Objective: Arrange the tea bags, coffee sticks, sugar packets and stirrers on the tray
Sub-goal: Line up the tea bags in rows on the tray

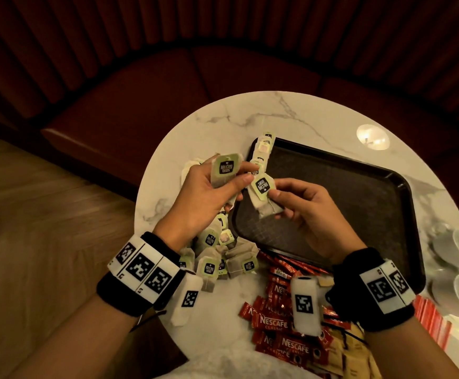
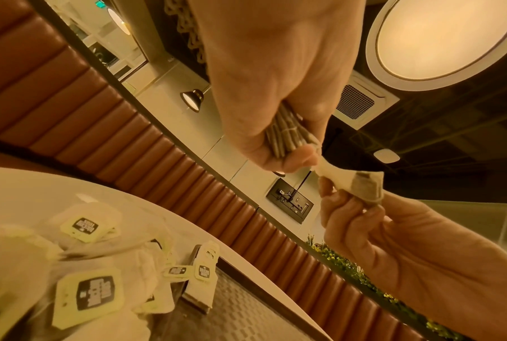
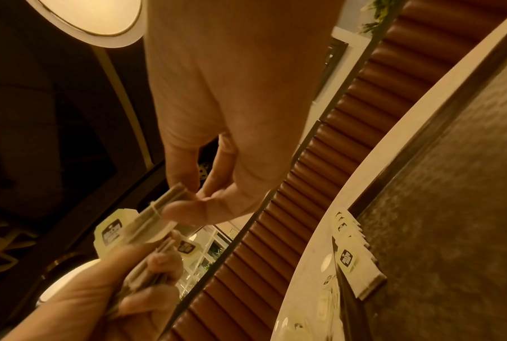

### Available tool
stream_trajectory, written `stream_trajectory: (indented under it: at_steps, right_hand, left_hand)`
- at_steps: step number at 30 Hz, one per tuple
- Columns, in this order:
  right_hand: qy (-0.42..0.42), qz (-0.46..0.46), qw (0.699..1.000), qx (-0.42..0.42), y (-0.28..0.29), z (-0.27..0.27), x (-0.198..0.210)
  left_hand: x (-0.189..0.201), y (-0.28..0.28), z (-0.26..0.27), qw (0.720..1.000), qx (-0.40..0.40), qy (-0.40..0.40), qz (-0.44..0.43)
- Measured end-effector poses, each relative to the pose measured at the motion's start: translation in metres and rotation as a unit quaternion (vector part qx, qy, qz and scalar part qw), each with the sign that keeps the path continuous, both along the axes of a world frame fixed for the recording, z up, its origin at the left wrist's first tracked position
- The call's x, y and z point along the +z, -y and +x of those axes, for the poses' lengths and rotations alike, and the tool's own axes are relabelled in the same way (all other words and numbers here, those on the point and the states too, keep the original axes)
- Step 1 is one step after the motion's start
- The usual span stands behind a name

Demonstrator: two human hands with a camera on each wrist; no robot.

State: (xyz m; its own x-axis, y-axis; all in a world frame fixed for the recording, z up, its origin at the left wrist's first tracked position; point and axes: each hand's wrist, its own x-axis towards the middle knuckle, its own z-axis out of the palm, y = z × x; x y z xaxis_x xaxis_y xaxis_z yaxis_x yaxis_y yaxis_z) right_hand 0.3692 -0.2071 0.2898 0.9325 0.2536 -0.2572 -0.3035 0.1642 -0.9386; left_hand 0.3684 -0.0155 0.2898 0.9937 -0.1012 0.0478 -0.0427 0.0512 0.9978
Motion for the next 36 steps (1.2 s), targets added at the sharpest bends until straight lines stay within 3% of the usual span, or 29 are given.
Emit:
stream_trajectory:
  at_steps: [9,14,26,33,36]
  right_hand:
    - [-0.022,0.032,0.999,0.008,-0.001,-0.003,0.002]
    - [-0.010,0.020,1.000,0.013,-0.003,-0.002,0.001]
    - [0.034,-0.015,0.999,-0.006,0.000,0.001,0.000]
    - [0.038,-0.007,0.999,0.000,0.001,0.000,0.000]
    - [0.040,0.016,0.999,-0.021,-0.002,0.000,0.001]
  left_hand:
    - [-0.008,0.000,0.004,0.991,0.026,0.075,0.110]
    - [-0.012,0.001,0.006,0.987,0.033,0.074,0.139]
    - [-0.008,-0.004,0.006,0.997,-0.026,-0.022,0.070]
    - [-0.011,-0.003,0.005,0.998,0.032,-0.044,0.012]
    - [-0.010,0.000,0.001,0.998,0.016,-0.057,0.018]
